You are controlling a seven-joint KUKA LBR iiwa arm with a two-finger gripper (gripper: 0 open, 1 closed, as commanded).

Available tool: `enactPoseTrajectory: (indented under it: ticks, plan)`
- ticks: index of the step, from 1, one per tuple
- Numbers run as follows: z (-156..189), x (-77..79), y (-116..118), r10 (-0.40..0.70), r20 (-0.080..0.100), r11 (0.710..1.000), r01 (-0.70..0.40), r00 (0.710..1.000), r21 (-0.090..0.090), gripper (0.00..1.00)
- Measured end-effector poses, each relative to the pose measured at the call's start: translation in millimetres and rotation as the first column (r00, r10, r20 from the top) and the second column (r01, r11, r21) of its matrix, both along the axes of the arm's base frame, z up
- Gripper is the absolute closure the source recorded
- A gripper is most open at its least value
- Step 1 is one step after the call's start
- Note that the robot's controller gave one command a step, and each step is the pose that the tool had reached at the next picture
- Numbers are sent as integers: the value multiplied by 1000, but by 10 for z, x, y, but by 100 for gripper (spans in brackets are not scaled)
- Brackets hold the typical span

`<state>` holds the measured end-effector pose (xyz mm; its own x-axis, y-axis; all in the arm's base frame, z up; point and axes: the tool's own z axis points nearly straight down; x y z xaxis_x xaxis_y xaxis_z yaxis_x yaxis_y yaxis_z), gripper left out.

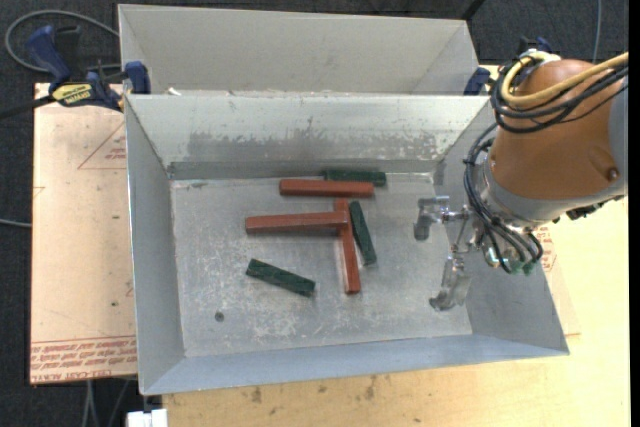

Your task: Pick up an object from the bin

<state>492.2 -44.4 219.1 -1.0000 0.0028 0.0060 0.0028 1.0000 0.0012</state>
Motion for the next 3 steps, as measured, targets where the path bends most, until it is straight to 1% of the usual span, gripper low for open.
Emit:
enactPoseTrajectory:
  ticks: [1,2,3]
  plan:
    - [-1491,477,417,479,13,878,-479,878,-2,0]
    - [-1183,640,540,634,11,773,-634,773,-3,0]
    - [-1191,818,428,736,9,677,-736,677,-3,0]
